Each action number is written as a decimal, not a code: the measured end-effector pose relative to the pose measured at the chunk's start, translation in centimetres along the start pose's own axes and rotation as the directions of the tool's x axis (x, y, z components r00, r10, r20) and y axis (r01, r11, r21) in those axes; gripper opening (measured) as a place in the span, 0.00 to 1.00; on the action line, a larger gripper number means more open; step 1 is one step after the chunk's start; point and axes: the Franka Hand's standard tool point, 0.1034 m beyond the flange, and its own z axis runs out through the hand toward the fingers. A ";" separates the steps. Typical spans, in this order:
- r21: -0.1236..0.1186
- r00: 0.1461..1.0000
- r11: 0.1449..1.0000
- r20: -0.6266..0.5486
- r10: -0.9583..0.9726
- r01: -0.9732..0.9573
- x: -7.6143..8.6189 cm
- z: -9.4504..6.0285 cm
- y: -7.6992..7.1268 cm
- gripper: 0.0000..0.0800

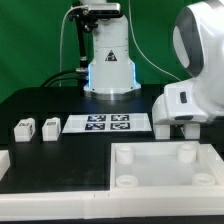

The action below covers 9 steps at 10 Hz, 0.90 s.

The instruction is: Assemble one leg

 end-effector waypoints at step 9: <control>0.000 1.000 1.000 0.000 0.000 0.000 0.0 0.0 0.0 0.36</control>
Offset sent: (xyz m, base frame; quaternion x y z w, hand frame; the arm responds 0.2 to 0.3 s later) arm 0.0000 0.0000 0.0000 0.0000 0.0000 0.0000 1.0000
